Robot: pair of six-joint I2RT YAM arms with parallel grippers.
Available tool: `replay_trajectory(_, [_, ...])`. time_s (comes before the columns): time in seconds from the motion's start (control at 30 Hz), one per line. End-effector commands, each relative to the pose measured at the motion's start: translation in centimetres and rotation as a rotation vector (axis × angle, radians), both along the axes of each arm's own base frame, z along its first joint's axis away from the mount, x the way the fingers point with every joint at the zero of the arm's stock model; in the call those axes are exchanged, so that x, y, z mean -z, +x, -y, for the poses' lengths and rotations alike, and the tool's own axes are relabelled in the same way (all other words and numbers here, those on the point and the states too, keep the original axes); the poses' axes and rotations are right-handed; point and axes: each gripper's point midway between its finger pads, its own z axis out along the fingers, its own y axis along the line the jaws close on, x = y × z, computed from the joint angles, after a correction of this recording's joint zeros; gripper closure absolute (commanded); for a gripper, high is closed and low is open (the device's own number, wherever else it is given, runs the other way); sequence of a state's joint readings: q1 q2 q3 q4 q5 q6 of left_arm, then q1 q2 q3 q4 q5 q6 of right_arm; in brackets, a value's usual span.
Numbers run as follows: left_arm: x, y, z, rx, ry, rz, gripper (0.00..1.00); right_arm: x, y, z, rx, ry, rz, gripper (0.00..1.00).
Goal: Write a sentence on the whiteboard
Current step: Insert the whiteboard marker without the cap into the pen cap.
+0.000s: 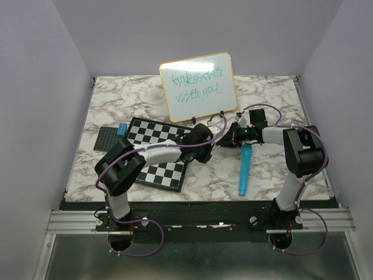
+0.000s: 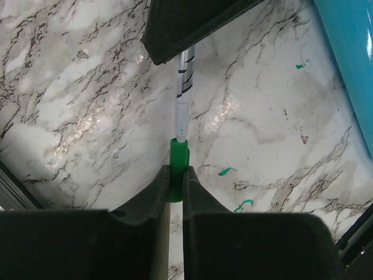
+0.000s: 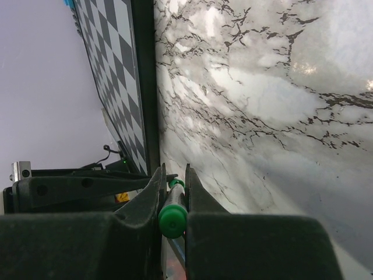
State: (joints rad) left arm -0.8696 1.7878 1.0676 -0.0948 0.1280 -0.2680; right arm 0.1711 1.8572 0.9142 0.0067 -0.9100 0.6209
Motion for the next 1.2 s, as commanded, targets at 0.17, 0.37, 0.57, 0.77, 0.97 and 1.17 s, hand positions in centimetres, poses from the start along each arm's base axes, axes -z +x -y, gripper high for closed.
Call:
replay_trajectory(0.17, [-2.7,1.2,1.0,-0.031,-0.079,0.042,1.00,0.5,-1.0,-0.6,-0.029,0.032,-0.039,0.99])
replay_trajectory(0.37, [-3.2,1.7,1.3,-0.054,-0.107,0.046,1.00,0.4,-1.1,-0.8,-0.034,0.041,-0.040,1.00])
replay_trajectory(0.57, [-3.8,2.2,1.1,-0.090,-0.132,0.053,1.00,0.3,-1.2,-0.8,-0.035,0.047,-0.047,0.99])
replay_trajectory(0.77, [-3.9,2.8,1.2,-0.124,-0.142,0.042,0.99,0.2,-1.3,-1.1,-0.047,0.054,-0.044,1.00])
replay_trajectory(0.97, [-4.6,3.9,1.9,-0.144,-0.185,0.050,0.87,0.1,-1.3,-1.2,-0.051,0.051,-0.040,1.00])
replay_trajectory(1.17, [-5.5,4.5,2.1,-0.163,-0.236,0.049,0.79,0.2,-1.3,-1.2,-0.056,0.043,-0.036,0.99])
